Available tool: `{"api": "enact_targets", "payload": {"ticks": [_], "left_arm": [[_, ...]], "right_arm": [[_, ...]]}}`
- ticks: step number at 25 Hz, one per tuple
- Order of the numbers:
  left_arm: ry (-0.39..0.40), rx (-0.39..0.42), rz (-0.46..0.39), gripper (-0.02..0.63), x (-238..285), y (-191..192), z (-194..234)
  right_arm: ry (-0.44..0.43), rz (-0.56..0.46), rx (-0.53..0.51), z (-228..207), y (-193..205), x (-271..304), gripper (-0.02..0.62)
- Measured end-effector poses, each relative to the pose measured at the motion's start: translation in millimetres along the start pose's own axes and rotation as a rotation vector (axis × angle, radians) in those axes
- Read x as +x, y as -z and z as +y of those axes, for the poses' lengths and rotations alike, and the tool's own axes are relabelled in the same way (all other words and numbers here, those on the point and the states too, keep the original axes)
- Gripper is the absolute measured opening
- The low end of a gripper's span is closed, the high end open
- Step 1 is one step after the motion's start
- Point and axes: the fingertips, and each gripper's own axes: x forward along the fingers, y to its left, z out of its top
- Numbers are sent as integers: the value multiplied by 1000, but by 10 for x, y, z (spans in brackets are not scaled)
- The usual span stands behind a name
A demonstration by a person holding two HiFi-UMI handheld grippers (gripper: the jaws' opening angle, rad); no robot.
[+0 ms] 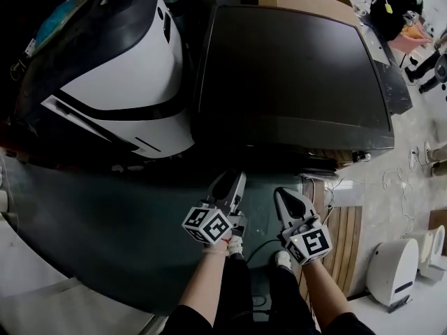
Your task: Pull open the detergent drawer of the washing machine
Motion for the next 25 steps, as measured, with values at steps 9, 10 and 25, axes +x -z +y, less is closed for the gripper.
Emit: {"api": "enact_targets", "payload": {"ticks": [9,10,25], "left_arm": [[47,-233,-126,138,163,-25,273],[58,-256,-146,143,178,-40,293],[290,-425,-245,166,387,-196,210]], "right_arm": [[14,9,29,-48,145,189,12],[9,2,29,-43,144,211,12],[34,26,10,-51,301,342,12]]}}
